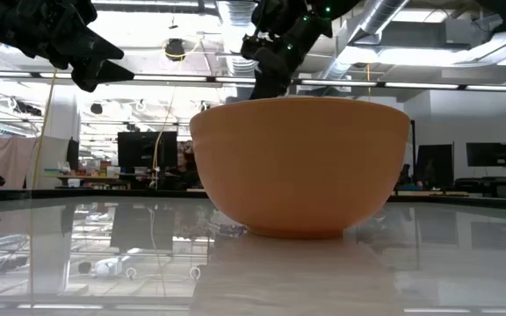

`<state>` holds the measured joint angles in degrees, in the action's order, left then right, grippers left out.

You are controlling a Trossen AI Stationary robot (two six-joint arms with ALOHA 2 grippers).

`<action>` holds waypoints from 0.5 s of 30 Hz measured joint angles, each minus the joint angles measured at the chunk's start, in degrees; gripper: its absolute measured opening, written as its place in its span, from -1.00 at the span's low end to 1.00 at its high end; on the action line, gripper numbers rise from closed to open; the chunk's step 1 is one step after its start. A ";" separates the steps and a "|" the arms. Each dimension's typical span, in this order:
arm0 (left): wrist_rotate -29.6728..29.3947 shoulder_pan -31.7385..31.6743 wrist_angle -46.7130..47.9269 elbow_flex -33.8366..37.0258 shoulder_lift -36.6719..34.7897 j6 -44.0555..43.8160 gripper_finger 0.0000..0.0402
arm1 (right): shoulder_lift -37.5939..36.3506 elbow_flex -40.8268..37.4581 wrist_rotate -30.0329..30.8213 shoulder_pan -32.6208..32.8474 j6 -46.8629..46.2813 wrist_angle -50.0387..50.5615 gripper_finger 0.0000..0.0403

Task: Nest bowls inside each other
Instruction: Stack the blue bowl on top of the white bowl

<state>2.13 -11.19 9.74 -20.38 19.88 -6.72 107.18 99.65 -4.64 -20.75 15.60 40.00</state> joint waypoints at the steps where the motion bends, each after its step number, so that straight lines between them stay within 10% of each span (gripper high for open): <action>1: 0.00 -0.01 -0.02 0.00 0.00 0.00 0.35 | 0.00 -0.40 -0.03 -0.03 0.06 0.01 -0.95; 15: 0.00 0.00 -0.07 0.00 0.00 0.00 0.35 | -0.04 -0.69 -1.57 -1.53 0.99 -0.85 -0.95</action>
<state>2.13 -11.19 9.67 -20.38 19.88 -6.72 107.13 98.96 -6.21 -22.28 16.59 39.15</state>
